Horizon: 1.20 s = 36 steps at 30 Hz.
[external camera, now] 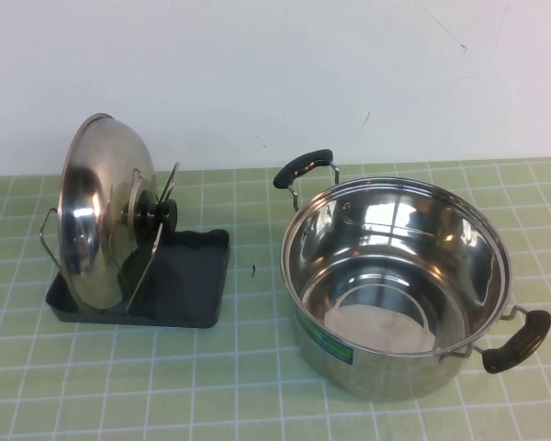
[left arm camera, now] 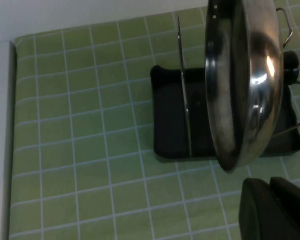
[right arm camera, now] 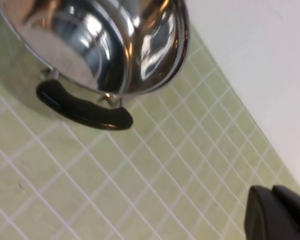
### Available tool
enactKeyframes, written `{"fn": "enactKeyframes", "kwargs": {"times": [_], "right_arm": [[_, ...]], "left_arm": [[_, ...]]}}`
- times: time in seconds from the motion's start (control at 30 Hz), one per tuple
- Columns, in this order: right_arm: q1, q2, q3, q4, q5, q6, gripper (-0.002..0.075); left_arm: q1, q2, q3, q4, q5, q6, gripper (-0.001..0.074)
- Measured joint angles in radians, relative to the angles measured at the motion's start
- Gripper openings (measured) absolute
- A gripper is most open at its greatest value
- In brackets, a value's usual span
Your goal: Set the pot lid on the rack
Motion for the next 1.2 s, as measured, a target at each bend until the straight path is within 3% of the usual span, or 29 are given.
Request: {"fn": "enactKeyframes", "kwargs": {"times": [0.3,0.6,0.83,1.2], "right_arm": [[0.0,-0.4,0.311,0.03,-0.146,0.21,-0.0001],[0.0,-0.588,0.485,0.103,-0.278,0.235,-0.0001],[0.0,-0.588,0.494,0.108,-0.292,0.253,-0.0001],[0.0,-0.592,0.494,0.108,-0.297,0.253,-0.0001]], "left_arm": [[0.0,-0.344,0.314,-0.205,-0.173,0.08,0.0001],[0.0,-0.742,0.675,-0.325,-0.323,0.198,0.0001],[0.0,-0.86,0.723,-0.331,-0.366,0.209,0.0],[0.0,-0.865,0.725,-0.333,-0.373,0.209,0.0]]}}
